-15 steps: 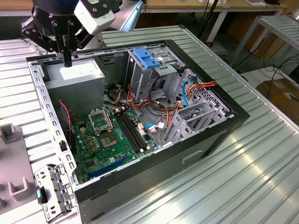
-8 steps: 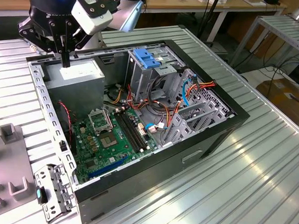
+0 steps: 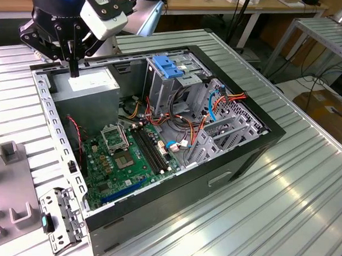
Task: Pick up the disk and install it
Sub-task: 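Reach for the disk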
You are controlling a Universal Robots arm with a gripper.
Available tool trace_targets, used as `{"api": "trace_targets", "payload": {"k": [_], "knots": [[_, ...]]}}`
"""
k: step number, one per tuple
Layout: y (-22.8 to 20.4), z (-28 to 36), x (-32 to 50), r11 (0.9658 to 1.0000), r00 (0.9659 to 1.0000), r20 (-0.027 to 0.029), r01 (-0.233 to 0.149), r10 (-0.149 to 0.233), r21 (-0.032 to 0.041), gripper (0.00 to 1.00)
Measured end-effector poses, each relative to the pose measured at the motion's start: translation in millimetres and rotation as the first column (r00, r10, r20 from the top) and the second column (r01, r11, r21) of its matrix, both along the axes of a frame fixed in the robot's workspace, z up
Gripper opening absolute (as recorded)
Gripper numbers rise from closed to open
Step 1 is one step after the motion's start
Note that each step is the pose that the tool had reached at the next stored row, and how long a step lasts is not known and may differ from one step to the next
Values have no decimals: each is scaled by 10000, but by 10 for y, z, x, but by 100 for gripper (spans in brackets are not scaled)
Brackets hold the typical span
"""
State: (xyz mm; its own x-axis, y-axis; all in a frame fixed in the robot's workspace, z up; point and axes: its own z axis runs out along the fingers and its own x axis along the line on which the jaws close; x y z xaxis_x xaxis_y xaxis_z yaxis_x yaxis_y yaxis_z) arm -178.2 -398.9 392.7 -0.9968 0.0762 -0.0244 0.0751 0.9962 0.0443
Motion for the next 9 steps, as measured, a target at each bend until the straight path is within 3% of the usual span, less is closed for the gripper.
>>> {"api": "trace_targets", "payload": {"k": [9], "knots": [[0, 0, -21, 10000, 10000, 0, 0, 0, 1, 11]]}}
